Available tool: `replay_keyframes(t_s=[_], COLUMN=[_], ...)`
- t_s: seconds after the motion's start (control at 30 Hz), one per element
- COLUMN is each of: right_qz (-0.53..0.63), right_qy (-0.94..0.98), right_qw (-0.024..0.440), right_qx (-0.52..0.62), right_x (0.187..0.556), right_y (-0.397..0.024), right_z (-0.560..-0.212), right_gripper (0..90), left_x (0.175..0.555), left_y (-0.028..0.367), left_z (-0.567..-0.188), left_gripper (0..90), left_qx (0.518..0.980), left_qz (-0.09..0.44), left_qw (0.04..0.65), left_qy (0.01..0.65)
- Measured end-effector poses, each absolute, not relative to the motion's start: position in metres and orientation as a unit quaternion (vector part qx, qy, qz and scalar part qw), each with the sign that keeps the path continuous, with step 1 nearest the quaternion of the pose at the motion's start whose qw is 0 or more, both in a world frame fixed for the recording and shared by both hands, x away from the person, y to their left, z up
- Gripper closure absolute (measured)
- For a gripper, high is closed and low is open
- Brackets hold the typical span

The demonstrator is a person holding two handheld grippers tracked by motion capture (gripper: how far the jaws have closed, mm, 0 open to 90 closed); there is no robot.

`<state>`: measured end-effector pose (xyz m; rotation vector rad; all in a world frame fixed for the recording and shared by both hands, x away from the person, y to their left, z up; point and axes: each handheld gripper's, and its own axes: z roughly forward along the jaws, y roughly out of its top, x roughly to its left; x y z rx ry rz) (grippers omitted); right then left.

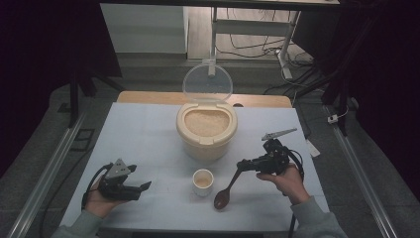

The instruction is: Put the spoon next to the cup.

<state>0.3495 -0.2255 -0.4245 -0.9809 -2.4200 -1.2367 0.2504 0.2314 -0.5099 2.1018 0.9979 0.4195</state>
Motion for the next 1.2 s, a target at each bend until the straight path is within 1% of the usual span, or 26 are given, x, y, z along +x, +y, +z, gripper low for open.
replay_keyframes(t_s=[0.3,0.47,0.77,1.2], right_qz=[-0.422,-0.427,-0.428,-0.417], right_qy=[-0.827,-0.823,-0.822,-0.819], right_qw=[0.120,0.098,0.041,0.001], right_qx=[-0.351,-0.361,-0.374,-0.393], right_x=[0.360,0.364,0.371,0.383], right_y=[-0.219,-0.220,-0.219,-0.212], right_z=[-0.436,-0.445,-0.469,-0.500], right_gripper=[81.2,77.6,68.6,59.0], left_x=[0.250,0.250,0.250,0.250], left_y=[0.232,0.231,0.231,0.230], left_z=[-0.510,-0.510,-0.510,-0.511], left_gripper=[18.9,18.9,18.9,18.9], left_qx=[0.822,0.823,0.824,0.825], left_qz=[0.164,0.163,0.163,0.164], left_qw=[0.380,0.379,0.378,0.377], left_qy=[0.391,0.391,0.389,0.388])
